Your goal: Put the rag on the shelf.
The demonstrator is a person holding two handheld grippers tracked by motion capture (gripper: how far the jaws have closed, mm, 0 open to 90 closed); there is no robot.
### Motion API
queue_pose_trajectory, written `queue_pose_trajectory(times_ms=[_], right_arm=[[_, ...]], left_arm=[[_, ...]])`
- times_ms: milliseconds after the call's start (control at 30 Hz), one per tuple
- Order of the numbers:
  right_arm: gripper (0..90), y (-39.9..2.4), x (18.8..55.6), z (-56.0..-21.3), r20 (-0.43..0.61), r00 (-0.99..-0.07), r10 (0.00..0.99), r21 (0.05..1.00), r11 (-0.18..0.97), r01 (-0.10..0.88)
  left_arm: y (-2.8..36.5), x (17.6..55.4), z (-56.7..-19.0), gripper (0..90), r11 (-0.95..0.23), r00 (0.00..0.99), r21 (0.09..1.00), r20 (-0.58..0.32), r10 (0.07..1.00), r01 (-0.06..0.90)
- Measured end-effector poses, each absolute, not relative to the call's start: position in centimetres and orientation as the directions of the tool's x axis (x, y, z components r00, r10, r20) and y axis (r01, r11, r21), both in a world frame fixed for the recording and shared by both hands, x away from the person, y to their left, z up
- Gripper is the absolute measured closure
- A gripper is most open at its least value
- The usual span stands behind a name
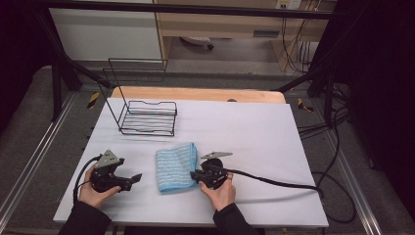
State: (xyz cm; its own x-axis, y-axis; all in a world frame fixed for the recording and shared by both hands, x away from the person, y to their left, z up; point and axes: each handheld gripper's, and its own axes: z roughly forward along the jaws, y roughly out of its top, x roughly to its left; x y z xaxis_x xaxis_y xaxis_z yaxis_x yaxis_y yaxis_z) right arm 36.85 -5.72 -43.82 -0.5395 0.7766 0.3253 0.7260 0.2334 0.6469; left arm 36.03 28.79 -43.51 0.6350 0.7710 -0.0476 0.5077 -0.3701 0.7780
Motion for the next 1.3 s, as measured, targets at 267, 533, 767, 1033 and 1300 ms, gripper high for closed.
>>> queue_pose_trajectory(times_ms=[267, 533, 767, 1033, 1300], right_arm=[[54.8, -6.3, 36.9, -44.7, 0.225, -0.597, 0.770, 0.671, 0.322, 0.668], [74.0, -6.3, 36.8, -45.2, 0.282, -0.603, 0.746, 0.667, 0.299, 0.682], [76.5, -6.3, 36.8, -45.1, 0.295, -0.592, 0.750, 0.672, 0.278, 0.687], [74.5, -6.4, 36.7, -45.2, 0.261, -0.618, 0.741, 0.692, 0.303, 0.655], [74.7, -6.3, 36.8, -45.3, 0.258, -0.623, 0.739, 0.693, 0.307, 0.652]], left_arm=[[28.7, 35.9, -43.4, 6.9, -0.374, 0.638, 0.778, -0.044, 0.769, 0.505], [28.5, 35.9, -43.4, 7.1, -0.369, 0.636, 0.775, -0.055, 0.770, 0.513], [25.1, 34.5, -42.5, 19.7, -0.310, 0.619, 0.761, -0.149, 0.771, 0.570], [20.4, 33.3, -43.7, 44.4, -0.383, 0.646, 0.687, -0.166, 0.745, 0.618], [19.1, 32.9, -44.7, 68.1, -0.370, 0.630, 0.660, -0.204, 0.749, 0.654]])
